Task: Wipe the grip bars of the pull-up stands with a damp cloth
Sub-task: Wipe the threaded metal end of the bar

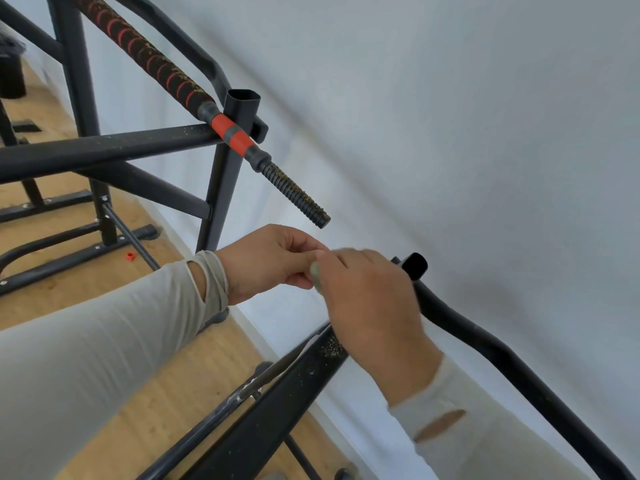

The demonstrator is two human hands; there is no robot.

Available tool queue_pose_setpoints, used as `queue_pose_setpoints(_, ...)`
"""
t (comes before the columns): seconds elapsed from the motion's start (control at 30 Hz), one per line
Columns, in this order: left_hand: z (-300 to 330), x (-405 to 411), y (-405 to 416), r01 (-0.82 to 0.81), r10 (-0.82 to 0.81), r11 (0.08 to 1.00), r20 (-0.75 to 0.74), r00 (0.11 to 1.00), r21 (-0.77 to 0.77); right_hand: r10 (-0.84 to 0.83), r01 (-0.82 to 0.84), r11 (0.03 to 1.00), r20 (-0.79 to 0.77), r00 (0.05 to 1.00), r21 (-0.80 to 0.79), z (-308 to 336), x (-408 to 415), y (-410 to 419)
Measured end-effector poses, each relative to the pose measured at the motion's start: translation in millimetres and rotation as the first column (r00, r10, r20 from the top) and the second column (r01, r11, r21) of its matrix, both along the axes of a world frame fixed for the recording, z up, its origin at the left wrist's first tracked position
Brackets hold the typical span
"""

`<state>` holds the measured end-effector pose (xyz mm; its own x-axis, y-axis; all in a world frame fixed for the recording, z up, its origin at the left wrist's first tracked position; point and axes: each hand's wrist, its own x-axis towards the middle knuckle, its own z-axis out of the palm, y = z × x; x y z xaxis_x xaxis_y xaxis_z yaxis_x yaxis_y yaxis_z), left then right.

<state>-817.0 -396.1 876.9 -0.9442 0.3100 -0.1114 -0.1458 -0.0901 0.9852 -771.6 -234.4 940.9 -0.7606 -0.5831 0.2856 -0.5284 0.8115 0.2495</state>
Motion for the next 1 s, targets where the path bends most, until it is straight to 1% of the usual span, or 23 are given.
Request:
queue_pose_setpoints(0.07, 0.1, -2.1, -1.1, 0.017, -0.017, 1.000, 0.011, 1.000, -0.004, 0.008, -0.007, 0.998, 0.015, 1.000, -0.069, -4.8, -7.8, -11.4)
queue_pose_setpoints(0.13, 2.4, -3.3, -1.1, 0.038, -0.038, 0.999, 0.024, 0.999, -0.004, -0.015, 0.021, 0.995, 0.063, 0.998, -0.096, -4.4, -4.8, -8.8)
queue_pose_setpoints(0.27, 7.8, -1.7, 4.7, 0.023, -0.022, 0.999, 0.010, 1.000, -0.050, -0.072, 0.076, 0.996, 0.097, 0.993, -0.045, 6.5, 17.3, 21.7)
queue_pose_setpoints(0.37, 5.3, 0.4, 7.9, 0.009, -0.008, 0.999, 0.028, 1.000, -0.042, -0.161, 0.159, 0.987, 0.153, 0.975, 0.028, 23.8, 30.3, 42.8)
queue_pose_setpoints(0.43, 3.4, 2.0, 7.6, 0.003, -0.003, 1.000, 0.033, 0.999, -0.013, -0.250, 0.239, 0.968, 0.250, 0.936, 0.072, 38.2, 34.1, 54.0)
queue_pose_setpoints(0.5, 2.0, 3.2, 6.2, 0.006, -0.006, 1.000, 0.025, 1.000, 0.003, -0.311, 0.326, 0.945, 0.362, 0.879, 0.019, 47.3, 34.5, 64.5)
queue_pose_setpoints(0.6, 1.6, 6.6, 4.8, 0.013, -0.013, 1.000, 0.021, 1.000, 0.011, -0.330, 0.380, 0.924, 0.431, 0.840, -0.032, 40.8, 30.9, 67.7)
queue_pose_setpoints(0.7, 2.7, 9.7, 5.1, -0.021, 0.019, 0.999, 0.049, 0.999, 0.043, -0.300, 0.385, 0.916, 0.450, 0.841, -0.110, 27.3, 27.8, 56.5)
queue_pose_setpoints(0.8, 2.4, 12.2, 3.8, -0.088, 0.082, 0.994, 0.081, 0.993, 0.072, -0.221, 0.382, 0.890, 0.495, 0.840, -0.251, 17.2, 15.6, 35.8)
queue_pose_setpoints(0.87, 1.9, 14.1, 2.4, -0.105, 0.094, 0.988, 0.097, 0.991, 0.114, -0.169, 0.376, 0.863, 0.509, 0.844, -0.336, 14.1, 1.9, 17.7)
queue_pose_setpoints(0.93, 1.9, 17.0, 1.5, -0.113, 0.099, 0.982, 0.101, 0.990, 0.154, -0.128, 0.392, 0.828, 0.543, 0.830, -0.402, 13.6, -10.7, 3.2)
queue_pose_setpoints(1.0, 2.2, 19.2, 1.1, -0.132, 0.116, 0.977, 0.104, 0.988, 0.170, -0.095, 0.413, 0.803, 0.591, 0.801, -0.430, 14.2, -14.4, 1.0)
